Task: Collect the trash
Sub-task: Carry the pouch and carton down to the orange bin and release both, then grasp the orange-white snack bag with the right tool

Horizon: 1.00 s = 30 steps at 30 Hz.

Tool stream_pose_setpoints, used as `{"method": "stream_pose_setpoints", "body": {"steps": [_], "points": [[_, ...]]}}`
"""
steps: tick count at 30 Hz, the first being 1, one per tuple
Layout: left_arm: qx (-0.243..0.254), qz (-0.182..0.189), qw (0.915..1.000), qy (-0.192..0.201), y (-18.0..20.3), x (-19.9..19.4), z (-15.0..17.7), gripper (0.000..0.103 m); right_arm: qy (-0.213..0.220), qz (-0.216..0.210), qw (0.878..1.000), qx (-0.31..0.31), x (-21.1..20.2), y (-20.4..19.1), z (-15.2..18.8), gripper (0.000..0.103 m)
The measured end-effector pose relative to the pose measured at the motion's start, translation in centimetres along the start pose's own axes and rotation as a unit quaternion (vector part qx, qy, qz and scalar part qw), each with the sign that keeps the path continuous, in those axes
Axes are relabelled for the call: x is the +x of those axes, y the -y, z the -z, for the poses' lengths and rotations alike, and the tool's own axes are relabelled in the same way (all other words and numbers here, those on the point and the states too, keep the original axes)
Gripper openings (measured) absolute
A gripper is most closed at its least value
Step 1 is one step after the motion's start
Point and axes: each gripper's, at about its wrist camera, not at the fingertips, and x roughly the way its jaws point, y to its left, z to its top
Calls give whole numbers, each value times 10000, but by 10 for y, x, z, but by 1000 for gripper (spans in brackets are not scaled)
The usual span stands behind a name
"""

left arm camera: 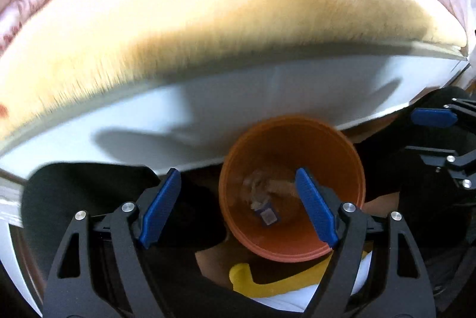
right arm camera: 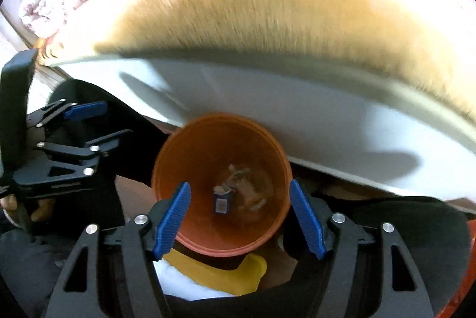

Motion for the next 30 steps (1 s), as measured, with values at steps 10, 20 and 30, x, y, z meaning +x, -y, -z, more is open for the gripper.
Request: {"method": "stream_pose_setpoints", "body": {"steps": [10, 20, 30], "points": [[158, -368, 9955, 855, 8, -67, -41, 86, 1047, -183, 9934, -432, -89, -5, -46, 69], [-338, -575, 9897, 1268, -12, -77, -98, 86, 1628, 302, 9785, -1231, -100, -17, -141, 69], [-685, -572, 9895, 1138, -38, -54, -96, 86, 1197, 596, 9529, -2721, -35, -44, -248, 85]]}}
